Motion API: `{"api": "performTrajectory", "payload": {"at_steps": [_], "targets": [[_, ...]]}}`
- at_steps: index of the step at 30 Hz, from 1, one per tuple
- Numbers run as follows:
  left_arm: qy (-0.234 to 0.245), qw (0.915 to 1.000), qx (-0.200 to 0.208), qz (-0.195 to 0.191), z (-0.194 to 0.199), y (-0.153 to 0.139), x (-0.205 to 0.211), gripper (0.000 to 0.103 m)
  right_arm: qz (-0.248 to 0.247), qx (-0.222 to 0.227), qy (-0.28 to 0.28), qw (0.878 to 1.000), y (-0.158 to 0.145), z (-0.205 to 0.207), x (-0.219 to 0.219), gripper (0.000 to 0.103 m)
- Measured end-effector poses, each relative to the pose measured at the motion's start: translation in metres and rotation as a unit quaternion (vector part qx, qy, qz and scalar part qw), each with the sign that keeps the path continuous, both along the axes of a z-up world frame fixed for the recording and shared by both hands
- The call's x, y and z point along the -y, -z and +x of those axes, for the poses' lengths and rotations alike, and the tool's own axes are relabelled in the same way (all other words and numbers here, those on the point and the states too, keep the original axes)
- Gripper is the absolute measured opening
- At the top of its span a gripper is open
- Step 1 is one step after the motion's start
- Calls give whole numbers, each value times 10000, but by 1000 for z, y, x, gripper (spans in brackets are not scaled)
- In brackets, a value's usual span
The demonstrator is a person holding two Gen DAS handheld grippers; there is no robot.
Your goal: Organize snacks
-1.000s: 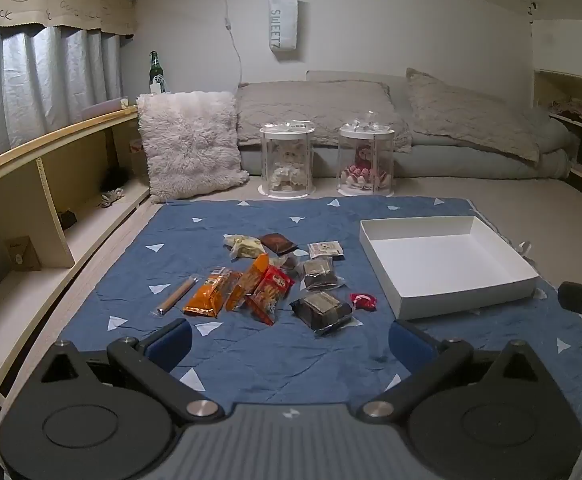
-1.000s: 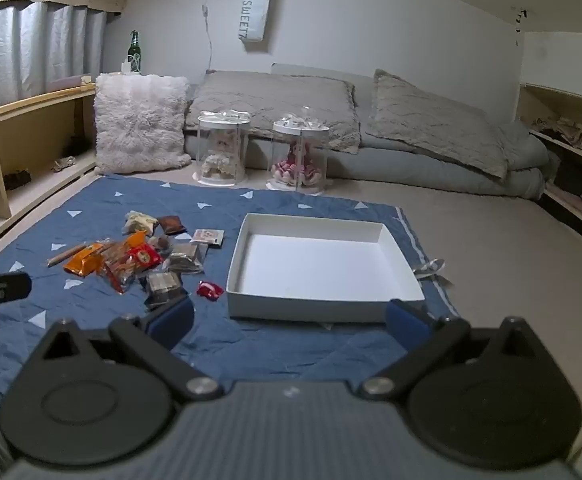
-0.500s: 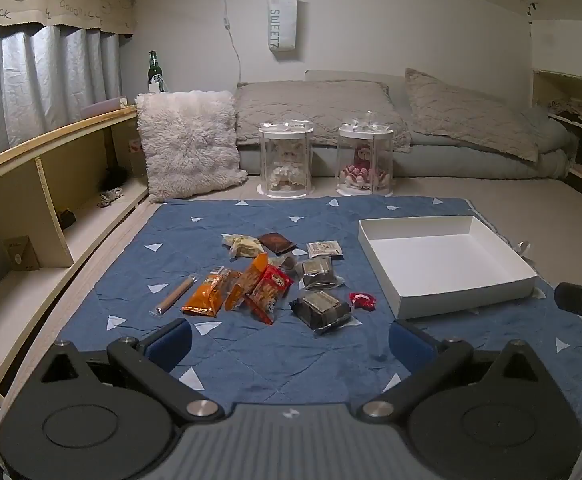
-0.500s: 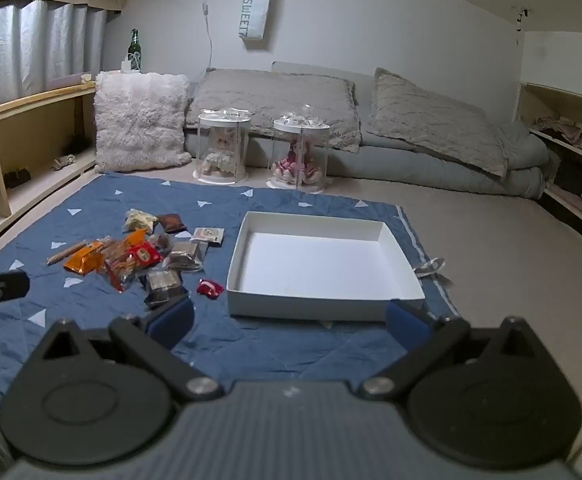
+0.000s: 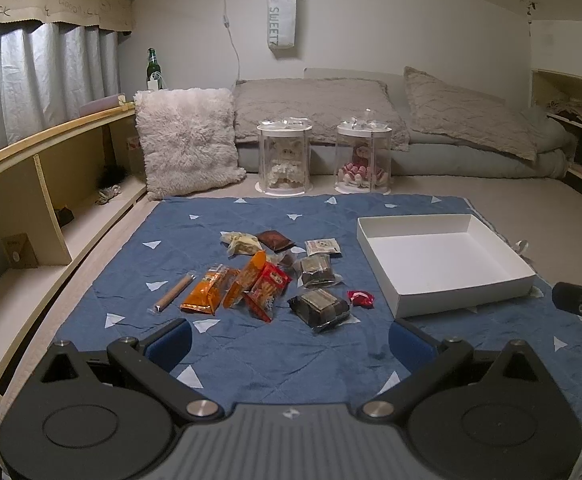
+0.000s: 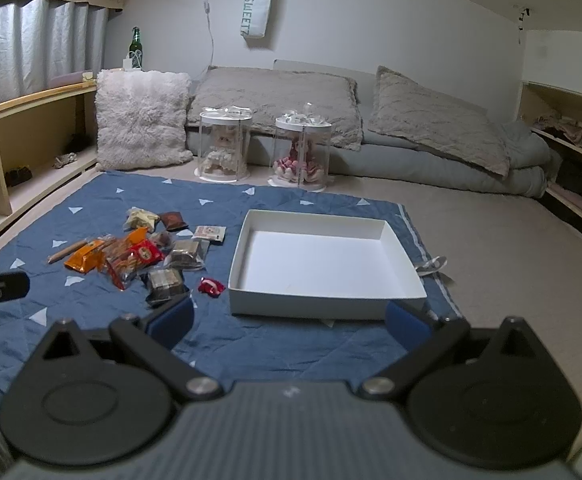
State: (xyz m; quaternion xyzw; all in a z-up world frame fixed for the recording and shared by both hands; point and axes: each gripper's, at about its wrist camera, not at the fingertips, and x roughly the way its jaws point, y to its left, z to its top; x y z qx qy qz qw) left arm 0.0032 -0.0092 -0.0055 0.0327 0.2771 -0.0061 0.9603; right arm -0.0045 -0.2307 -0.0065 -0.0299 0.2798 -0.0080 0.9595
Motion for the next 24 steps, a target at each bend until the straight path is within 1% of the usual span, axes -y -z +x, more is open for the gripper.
{"api": "performTrajectory", "payload": {"at_steps": [11, 24], "targets": [[7, 10000, -27, -32, 0, 5, -1, 103, 3, -31, -6, 10000, 0, -1, 0, 103], [4, 10000, -35, -43, -1, 4, -2, 103, -8, -44, -6, 10000, 0, -1, -1, 103]]}}
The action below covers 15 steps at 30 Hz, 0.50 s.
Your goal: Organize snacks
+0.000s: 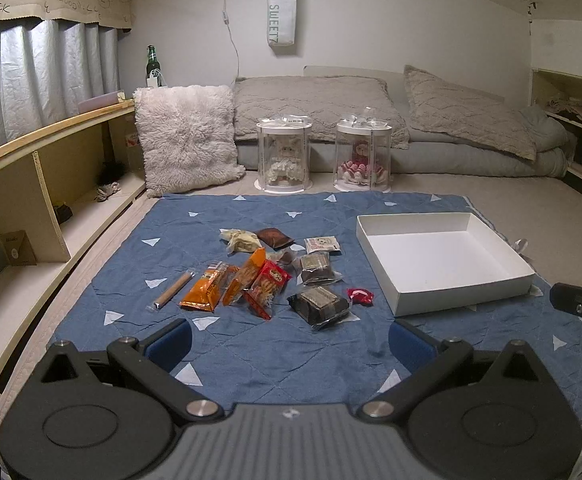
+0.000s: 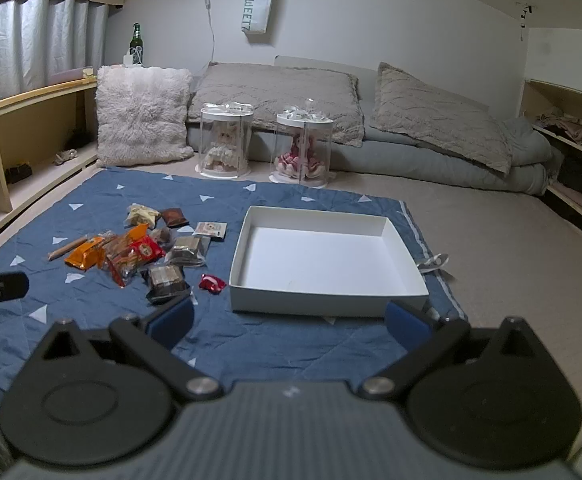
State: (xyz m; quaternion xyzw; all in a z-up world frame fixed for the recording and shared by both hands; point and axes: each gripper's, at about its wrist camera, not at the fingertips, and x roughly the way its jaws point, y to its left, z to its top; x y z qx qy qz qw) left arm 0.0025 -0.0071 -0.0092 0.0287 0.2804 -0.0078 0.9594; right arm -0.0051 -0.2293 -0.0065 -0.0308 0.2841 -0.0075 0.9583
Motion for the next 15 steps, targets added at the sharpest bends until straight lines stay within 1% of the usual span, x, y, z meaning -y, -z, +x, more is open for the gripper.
{"api": "performTrajectory", "payload": {"at_steps": [15], "targets": [[15, 10000, 5, -6, 0, -2, -1, 103, -4, 8, 11, 10000, 0, 1, 1, 103]]}}
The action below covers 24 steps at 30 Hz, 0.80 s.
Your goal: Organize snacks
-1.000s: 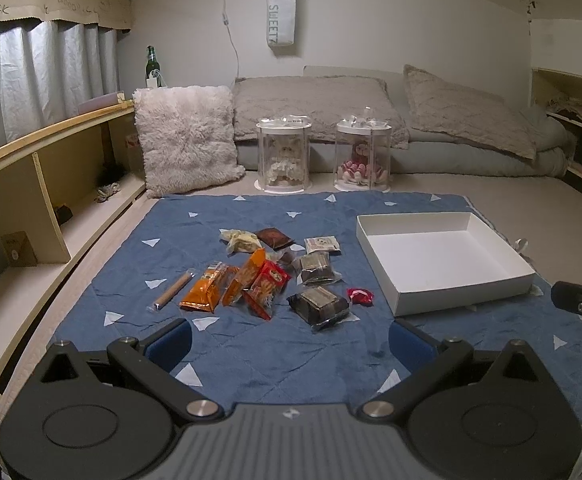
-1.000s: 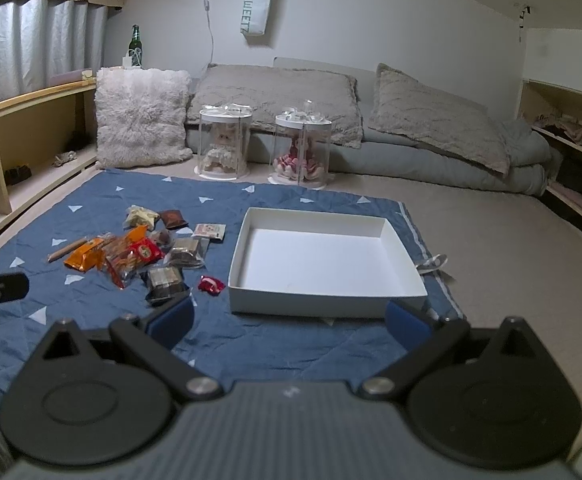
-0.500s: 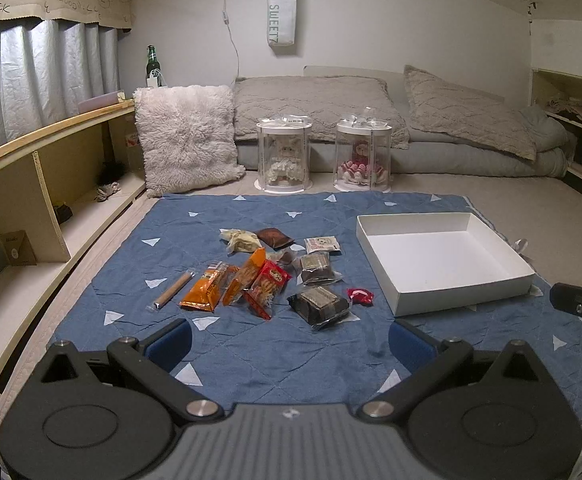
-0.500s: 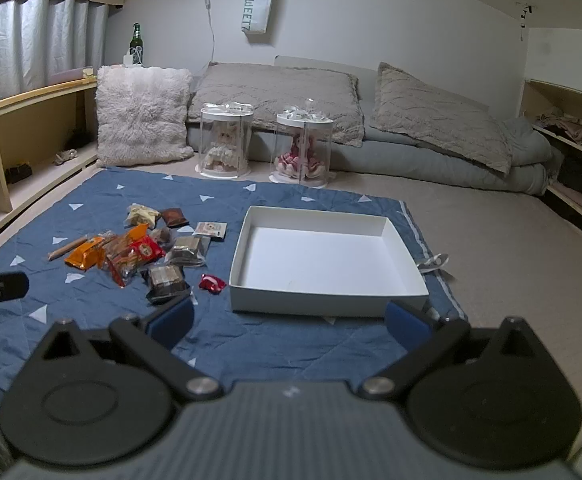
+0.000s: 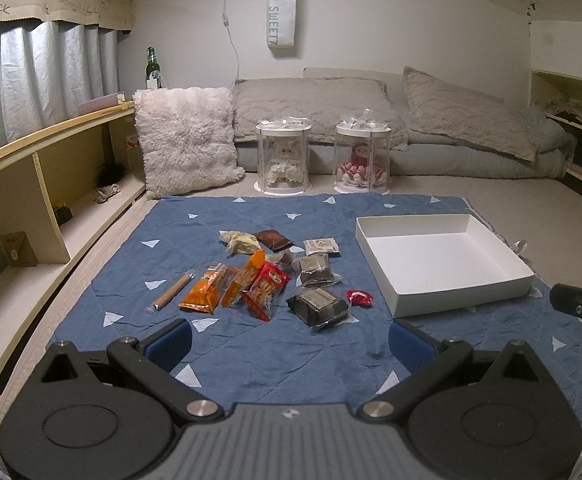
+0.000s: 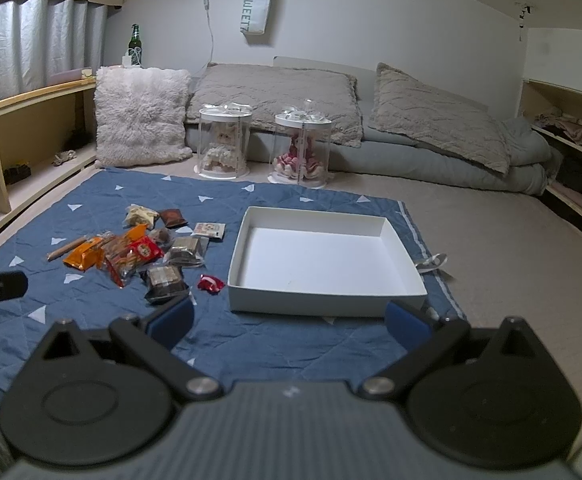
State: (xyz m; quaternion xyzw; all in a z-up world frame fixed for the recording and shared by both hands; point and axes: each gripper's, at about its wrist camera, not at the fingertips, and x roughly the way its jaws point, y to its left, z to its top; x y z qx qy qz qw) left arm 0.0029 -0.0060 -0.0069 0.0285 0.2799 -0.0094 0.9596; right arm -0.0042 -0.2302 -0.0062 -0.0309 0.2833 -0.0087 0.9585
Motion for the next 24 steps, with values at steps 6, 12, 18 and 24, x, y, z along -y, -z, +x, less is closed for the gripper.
{"api": "performTrajectory", "payload": {"at_steps": [6, 12, 18, 24], "targets": [[-4, 10000, 4, 2, 0, -1, 0, 103, -9, -5, -1, 10000, 0, 0, 0, 103], [0, 10000, 3, 1, 0, -1, 0, 103, -11, -6, 3, 10000, -1, 0, 1, 103], [-2, 10000, 6, 1, 0, -1, 0, 103, -7, -5, 11, 10000, -1, 0, 1, 103], [-9, 10000, 9, 8, 0, 0, 0, 103, -26, -16, 26, 10000, -1, 0, 1, 103]]}}
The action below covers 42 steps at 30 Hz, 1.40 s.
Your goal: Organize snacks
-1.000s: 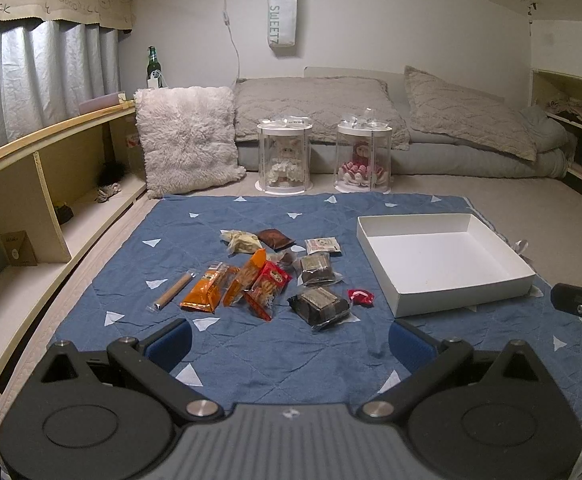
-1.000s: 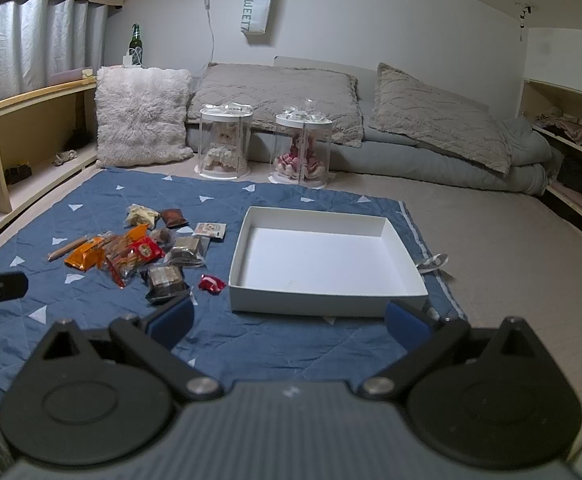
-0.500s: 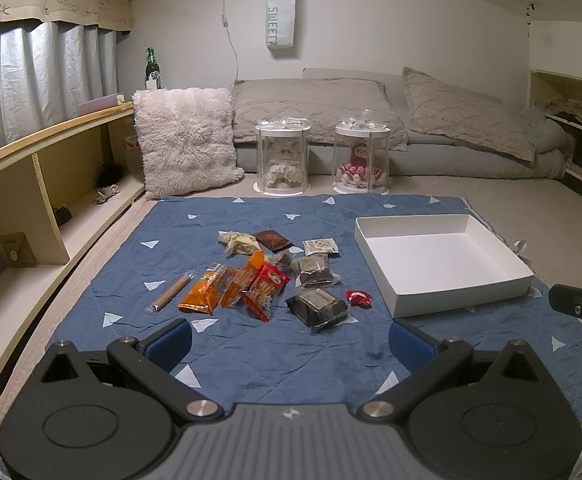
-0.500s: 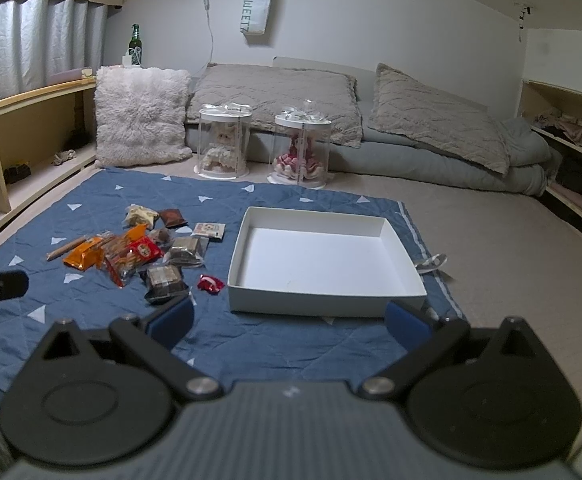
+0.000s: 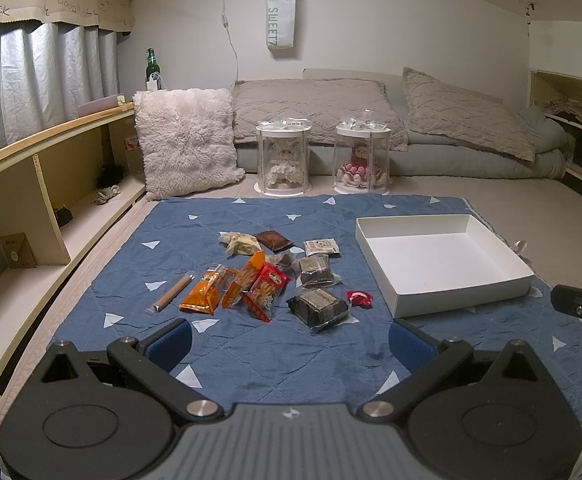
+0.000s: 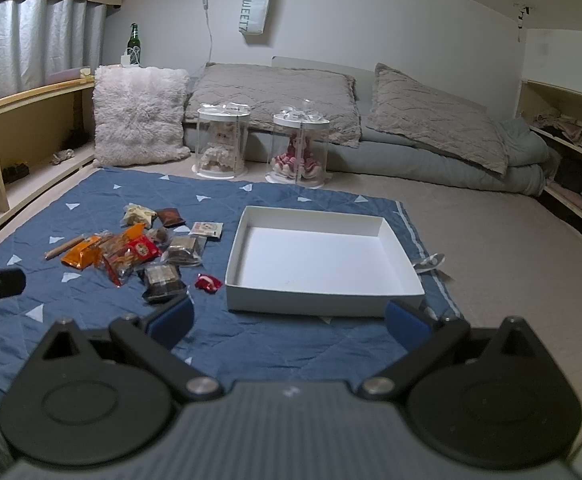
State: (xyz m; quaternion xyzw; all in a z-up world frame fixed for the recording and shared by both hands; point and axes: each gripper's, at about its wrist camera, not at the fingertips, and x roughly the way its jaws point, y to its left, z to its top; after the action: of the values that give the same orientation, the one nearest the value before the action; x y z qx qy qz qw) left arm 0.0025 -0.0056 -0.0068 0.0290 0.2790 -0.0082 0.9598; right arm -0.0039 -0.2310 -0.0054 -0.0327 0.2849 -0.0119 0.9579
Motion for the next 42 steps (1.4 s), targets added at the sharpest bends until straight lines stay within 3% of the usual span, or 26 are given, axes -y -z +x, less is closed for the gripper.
{"api": "performTrajectory", "payload": {"at_steps": [14, 19, 26, 35, 39, 42], "targets": [[-441, 9974, 567, 73, 13, -32, -14, 103, 145, 347, -127, 9992, -17, 15, -1, 103], [-446, 9958, 786, 175, 31, -51, -21, 103, 95, 650, -414, 9970, -31, 36, -9, 103], [-561, 9931, 1013, 165, 66, -69, -28, 103, 297, 668, -851, 9937, -40, 78, -26, 103], [-540, 9940, 881, 347, 134, -52, -38, 103, 550, 522, -1136, 9906, -14, 140, -48, 103], [-691, 9958, 586, 109, 171, -33, -57, 103, 503, 551, -1306, 9886, 12, 170, -60, 103], [-837, 9958, 378, 38, 197, -16, -71, 103, 558, 274, -1527, 9863, 31, 198, -67, 103]]}}
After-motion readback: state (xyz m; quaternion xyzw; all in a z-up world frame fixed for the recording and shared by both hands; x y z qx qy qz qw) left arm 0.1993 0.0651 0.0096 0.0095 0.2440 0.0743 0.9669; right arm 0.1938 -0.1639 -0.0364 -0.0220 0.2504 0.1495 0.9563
